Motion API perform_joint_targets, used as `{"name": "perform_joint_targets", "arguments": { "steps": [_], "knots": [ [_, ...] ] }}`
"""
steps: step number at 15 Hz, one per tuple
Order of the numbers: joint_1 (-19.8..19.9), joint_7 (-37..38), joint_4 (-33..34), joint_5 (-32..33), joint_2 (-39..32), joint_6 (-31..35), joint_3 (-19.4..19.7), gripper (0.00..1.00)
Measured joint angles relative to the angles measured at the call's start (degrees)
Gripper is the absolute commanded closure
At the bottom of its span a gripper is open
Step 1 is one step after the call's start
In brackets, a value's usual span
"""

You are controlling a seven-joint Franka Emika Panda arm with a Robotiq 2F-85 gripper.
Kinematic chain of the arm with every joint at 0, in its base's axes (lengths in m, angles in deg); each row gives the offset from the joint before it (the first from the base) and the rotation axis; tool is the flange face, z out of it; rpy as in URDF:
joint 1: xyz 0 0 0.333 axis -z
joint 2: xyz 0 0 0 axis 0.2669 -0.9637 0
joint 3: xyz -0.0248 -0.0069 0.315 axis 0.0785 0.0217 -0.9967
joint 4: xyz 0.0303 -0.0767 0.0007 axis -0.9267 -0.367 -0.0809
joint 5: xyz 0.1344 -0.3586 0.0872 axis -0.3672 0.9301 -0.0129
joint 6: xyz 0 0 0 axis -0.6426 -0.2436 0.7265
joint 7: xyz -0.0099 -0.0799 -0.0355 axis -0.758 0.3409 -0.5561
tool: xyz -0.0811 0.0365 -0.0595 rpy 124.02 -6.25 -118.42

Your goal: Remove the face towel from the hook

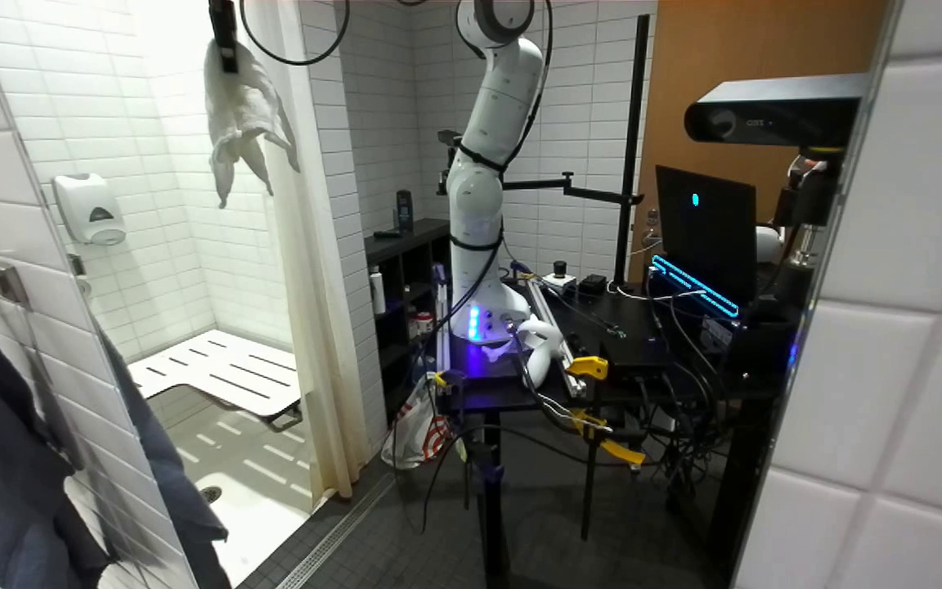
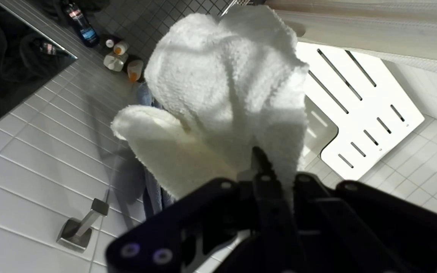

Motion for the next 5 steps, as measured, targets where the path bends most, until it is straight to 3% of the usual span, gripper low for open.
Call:
{"name": "perform_joint_targets", "arguments": {
  "steps": [5],
  "knots": [
    [0.02, -0.24, -1.24, 0.00, 0.86, 0.90, -0.01, 0.99]
  ]
}}
